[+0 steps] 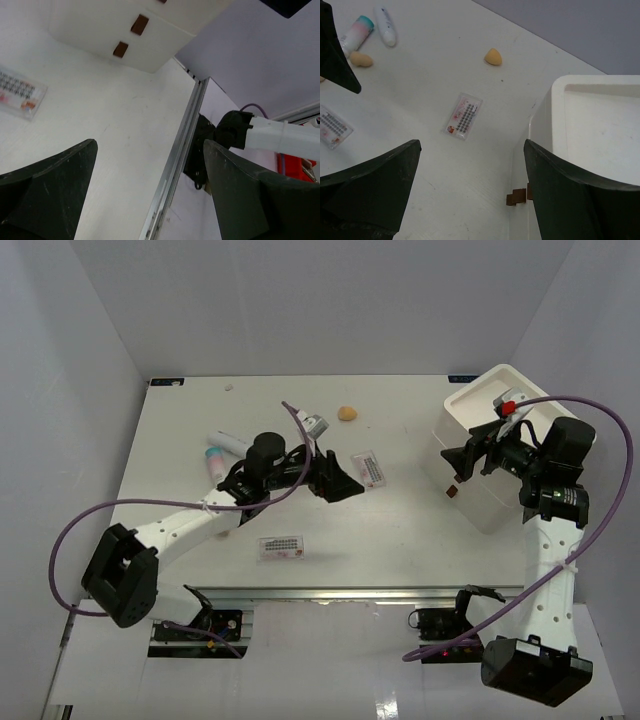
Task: Organize the makeup
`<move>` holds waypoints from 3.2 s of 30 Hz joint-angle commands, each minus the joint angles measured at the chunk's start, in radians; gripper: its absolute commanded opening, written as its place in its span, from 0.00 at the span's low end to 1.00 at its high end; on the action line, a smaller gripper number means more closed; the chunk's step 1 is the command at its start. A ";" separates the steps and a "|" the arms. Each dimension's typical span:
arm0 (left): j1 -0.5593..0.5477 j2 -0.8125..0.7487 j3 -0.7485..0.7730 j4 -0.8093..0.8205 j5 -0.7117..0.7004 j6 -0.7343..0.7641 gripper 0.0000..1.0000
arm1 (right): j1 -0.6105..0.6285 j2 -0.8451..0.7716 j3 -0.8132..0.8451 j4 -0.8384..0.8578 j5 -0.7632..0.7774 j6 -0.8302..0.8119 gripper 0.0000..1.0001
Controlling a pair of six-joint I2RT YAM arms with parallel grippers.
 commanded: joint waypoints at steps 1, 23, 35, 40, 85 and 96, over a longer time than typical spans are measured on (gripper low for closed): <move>-0.079 0.140 0.142 0.191 -0.098 0.037 0.98 | 0.001 0.000 0.108 0.119 0.030 0.199 0.90; -0.314 0.846 0.948 0.253 -0.240 0.087 0.82 | -0.005 -0.042 0.213 0.085 0.240 0.431 0.93; -0.387 0.970 1.141 0.108 -0.466 0.173 0.78 | -0.007 -0.079 0.200 0.077 0.238 0.425 0.92; -0.392 0.963 1.118 0.101 -0.515 0.193 0.76 | -0.007 -0.082 0.195 0.072 0.230 0.422 0.92; -0.396 0.906 0.990 0.152 -0.622 0.270 0.00 | -0.008 -0.090 0.161 0.071 0.221 0.409 0.92; -0.346 0.628 0.534 0.287 -0.624 0.244 0.00 | -0.008 -0.099 0.148 0.067 0.224 0.396 0.91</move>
